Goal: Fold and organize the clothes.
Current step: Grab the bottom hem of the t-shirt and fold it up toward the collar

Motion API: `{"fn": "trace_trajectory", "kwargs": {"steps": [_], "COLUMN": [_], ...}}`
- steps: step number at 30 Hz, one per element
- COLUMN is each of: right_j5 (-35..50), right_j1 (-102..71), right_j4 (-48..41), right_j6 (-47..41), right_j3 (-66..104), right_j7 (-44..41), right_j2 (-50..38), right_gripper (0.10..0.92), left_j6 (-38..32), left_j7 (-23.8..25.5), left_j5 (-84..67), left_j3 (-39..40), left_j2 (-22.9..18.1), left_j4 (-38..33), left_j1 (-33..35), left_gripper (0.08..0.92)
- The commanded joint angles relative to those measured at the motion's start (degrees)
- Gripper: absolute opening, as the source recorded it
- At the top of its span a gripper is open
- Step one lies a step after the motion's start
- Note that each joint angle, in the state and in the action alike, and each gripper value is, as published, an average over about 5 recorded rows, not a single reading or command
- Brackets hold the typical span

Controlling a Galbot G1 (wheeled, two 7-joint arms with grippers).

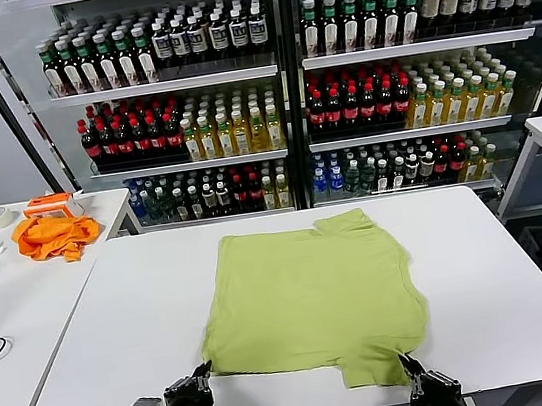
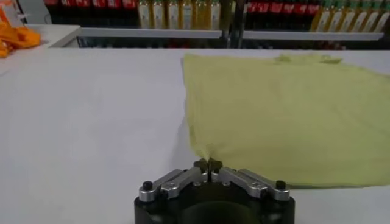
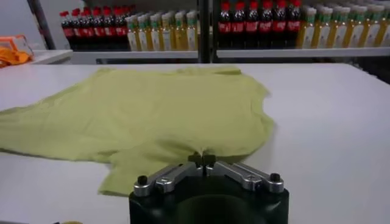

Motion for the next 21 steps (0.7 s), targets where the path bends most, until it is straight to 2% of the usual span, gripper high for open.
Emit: {"fn": "trace_trajectory", "kwargs": {"steps": [1, 9, 13, 16, 21], "right_j5": [-0.9, -1.8, -1.5, 0.7, 5.2], "right_j1": [-7.4, -9.8, -8.5, -6.2, 3.3], "right_j4": [4.8, 6.1, 6.3, 7.1, 4.6], "right_j6": [-0.2, -0.4, -0.5, -1.3, -4.1], "right_j3": [1.3, 1.3, 1.4, 2.1, 2.6], "right_j7": [-0.5, -0.7, -0.6, -0.5, 0.4], "right_j2": [-0.7, -0.2, 0.0, 0.0, -0.4], "right_gripper": [0.105, 0.105, 0.105, 0.105, 0.105], "left_j6": [-0.5, -0.2, -0.1, -0.1, -0.7], "left_j7": [-0.3, -0.8, -1.2, -0.7, 2.4], "left_j5": [0.0, 2.9, 4.0, 3.7, -0.4], "left_j3": [-3.1, -5.0, -4.9, -5.8, -7.0], "left_j2": [0.8, 1.9, 1.9, 2.4, 3.6], "left_j4": [-7.0, -10.3, -11.8, -11.0, -6.4], "left_j1": [8.3, 16.0, 16.4, 13.1, 2.4], "left_gripper": [0.084, 0.084, 0.084, 0.084, 0.084]}}
